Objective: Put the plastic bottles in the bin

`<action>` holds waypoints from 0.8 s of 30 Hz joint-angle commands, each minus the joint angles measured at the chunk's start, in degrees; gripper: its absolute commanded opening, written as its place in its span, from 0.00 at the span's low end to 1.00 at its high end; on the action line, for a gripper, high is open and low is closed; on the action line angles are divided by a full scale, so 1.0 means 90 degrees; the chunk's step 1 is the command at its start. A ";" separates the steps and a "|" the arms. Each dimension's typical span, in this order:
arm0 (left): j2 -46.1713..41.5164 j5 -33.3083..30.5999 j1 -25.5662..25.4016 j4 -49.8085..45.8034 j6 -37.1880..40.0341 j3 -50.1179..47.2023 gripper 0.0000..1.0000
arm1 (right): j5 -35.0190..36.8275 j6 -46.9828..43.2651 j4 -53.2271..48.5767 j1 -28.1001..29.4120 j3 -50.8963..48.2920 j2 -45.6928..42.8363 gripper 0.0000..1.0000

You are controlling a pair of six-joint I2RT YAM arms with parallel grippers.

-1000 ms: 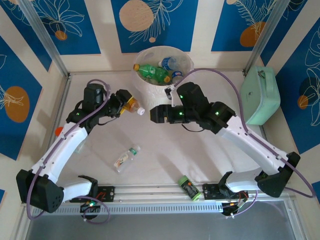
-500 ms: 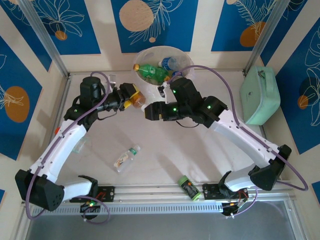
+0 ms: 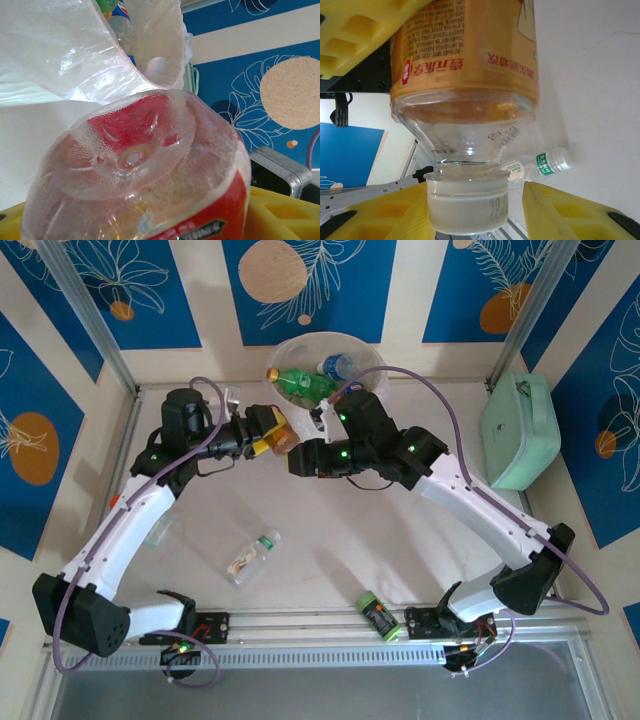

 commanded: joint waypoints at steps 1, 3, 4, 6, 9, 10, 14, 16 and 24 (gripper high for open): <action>-0.0006 0.0418 -0.0064 0.0162 0.0211 0.0298 0.65 | -0.0099 -0.0060 -0.0125 -0.0028 0.0207 0.0045 0.45; 0.0000 0.0425 -0.0064 0.0086 0.0276 0.0334 0.64 | -0.0107 -0.0070 -0.0129 -0.0036 0.0222 0.0055 0.41; 0.0001 0.0428 -0.0064 0.0073 0.0296 0.0349 0.64 | -0.0117 -0.0080 -0.0135 -0.0037 0.0226 0.0062 0.39; 0.0025 0.0445 -0.0064 0.0097 0.0287 0.0345 0.64 | -0.0117 -0.0088 -0.0135 -0.0037 0.0220 0.0065 0.36; 0.0067 0.0551 -0.0082 0.0193 0.0239 0.0345 0.64 | -0.0099 -0.0095 -0.0130 -0.0038 0.0200 0.0050 0.28; 0.0076 0.0555 -0.0079 0.0221 0.0223 0.0350 0.64 | -0.0083 -0.0105 -0.0126 -0.0030 0.0186 0.0041 0.25; 0.0061 0.0518 -0.0075 0.0259 0.0231 0.0353 0.80 | 0.0040 -0.0109 -0.0117 -0.0042 0.0151 -0.0030 0.21; 0.0015 0.0344 -0.0058 0.0023 0.0483 0.0532 1.00 | 0.0149 -0.0124 -0.0158 -0.0064 0.0190 -0.0061 0.20; -0.0573 -0.2656 0.0047 -0.2411 0.2144 0.1757 1.00 | 0.0579 -0.0101 -0.0248 -0.0549 0.0830 -0.0103 0.21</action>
